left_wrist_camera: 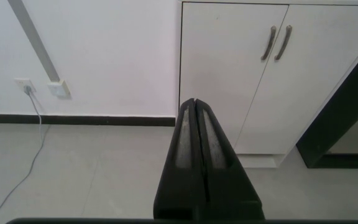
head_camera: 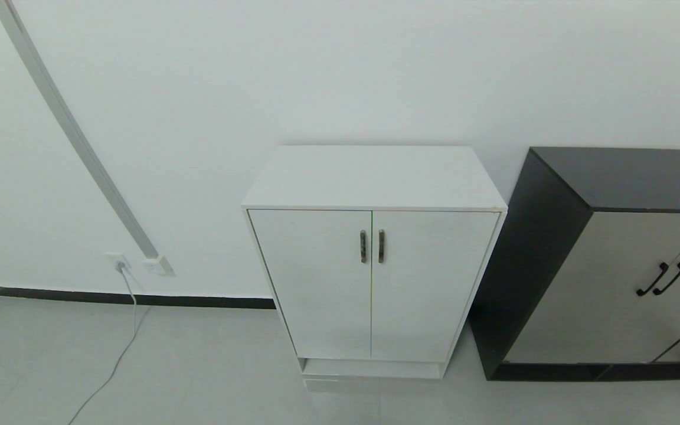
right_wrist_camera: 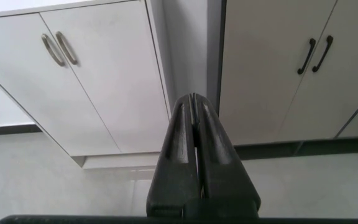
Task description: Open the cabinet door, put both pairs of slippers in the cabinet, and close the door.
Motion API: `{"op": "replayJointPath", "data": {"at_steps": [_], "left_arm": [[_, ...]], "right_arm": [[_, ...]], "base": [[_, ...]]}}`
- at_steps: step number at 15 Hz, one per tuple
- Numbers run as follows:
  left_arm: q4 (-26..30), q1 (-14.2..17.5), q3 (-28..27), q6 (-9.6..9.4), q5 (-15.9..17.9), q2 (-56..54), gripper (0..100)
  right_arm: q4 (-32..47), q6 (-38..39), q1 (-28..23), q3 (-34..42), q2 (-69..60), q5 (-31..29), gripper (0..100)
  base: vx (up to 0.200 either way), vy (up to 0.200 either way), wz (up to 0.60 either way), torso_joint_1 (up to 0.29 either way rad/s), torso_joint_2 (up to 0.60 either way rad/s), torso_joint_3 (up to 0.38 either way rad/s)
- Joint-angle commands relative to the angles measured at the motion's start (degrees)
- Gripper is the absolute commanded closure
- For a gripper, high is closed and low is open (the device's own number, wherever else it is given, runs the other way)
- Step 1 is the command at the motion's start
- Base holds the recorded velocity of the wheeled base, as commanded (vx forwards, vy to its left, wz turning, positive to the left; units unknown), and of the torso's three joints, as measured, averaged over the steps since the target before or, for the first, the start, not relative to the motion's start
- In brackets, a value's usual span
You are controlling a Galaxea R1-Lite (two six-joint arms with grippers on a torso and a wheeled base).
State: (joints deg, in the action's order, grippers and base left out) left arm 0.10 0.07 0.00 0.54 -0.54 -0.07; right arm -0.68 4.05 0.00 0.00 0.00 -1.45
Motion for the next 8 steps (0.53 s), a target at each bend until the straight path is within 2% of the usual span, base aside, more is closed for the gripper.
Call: {"op": "replayJointPath", "data": {"at_steps": [1,8], "left_arm": [[-0.01,0.01,0.0,-0.01,0.01,0.07,100],[-0.01,0.01,0.0,-0.01,0.01,0.07,100]], "right_arm": [[-0.02,-0.09,0.0,0.0,0.0,0.04,100],[0.07,-0.44,0.0,0.0,0.0,0.31,100]], "base": [[0.0,0.0,0.0,0.0,0.0,0.0],[0.0,0.0,0.0,0.0,0.0,0.0]]}}
